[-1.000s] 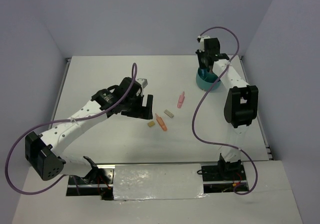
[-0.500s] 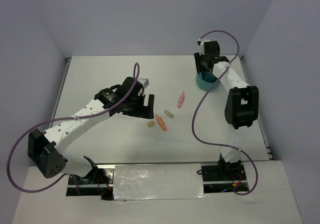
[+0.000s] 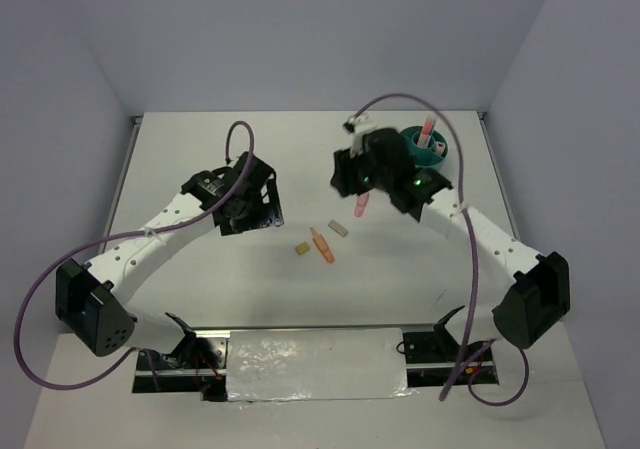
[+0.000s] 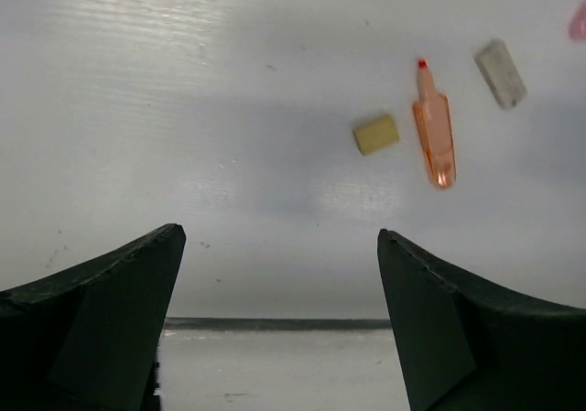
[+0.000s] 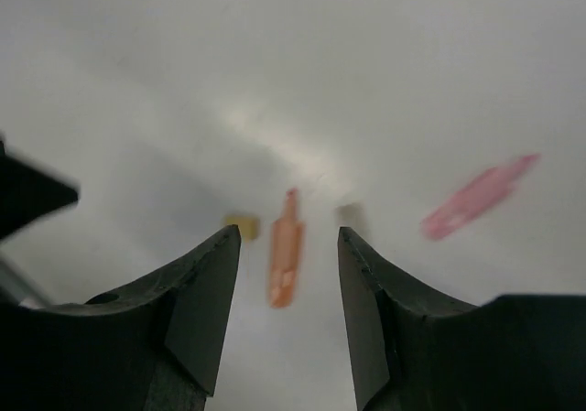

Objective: Sort the stationery into containers
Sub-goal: Place the stationery in the storage box, then pick up the pen from the center of the board.

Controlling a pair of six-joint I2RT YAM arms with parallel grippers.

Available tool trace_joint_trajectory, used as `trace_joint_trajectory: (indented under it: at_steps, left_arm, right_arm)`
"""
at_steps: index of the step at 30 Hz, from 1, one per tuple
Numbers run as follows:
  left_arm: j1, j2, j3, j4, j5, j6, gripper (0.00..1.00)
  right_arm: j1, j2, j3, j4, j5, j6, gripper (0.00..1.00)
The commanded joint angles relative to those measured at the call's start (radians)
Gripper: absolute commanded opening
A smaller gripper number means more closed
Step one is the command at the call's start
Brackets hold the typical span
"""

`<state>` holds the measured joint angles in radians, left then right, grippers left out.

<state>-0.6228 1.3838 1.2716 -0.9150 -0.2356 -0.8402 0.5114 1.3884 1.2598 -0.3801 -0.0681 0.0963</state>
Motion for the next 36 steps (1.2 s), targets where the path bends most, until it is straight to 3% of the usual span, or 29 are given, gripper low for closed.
trace_joint_trajectory:
  at_steps: [1, 5, 28, 33, 36]
  left_arm:
    - [0.06, -0.072, -0.003, -0.077, -0.125, -0.152, 0.99]
    - [0.113, -0.159, -0.061, -0.006, -0.093, -0.131, 0.99]
    - [0.14, -0.215, -0.135, -0.004, -0.041, -0.048, 0.99]
    - [0.143, -0.224, -0.161, 0.004, -0.03, -0.053, 0.99]
    - [0.144, -0.227, -0.161, 0.014, -0.025, -0.037, 0.99]
  right_arm:
    - [0.183, -0.008, -0.157, 0.026, 0.046, 0.198, 0.54]
    - [0.308, 0.026, -0.243, 0.021, 0.172, 0.292, 0.57]
    - [0.334, 0.374, -0.221, 0.079, 0.189, 0.21, 0.56]
    - [0.355, 0.443, -0.198, 0.072, 0.252, 0.217, 0.36]
    - [0.365, 0.426, -0.206, 0.067, 0.29, 0.237, 0.18]
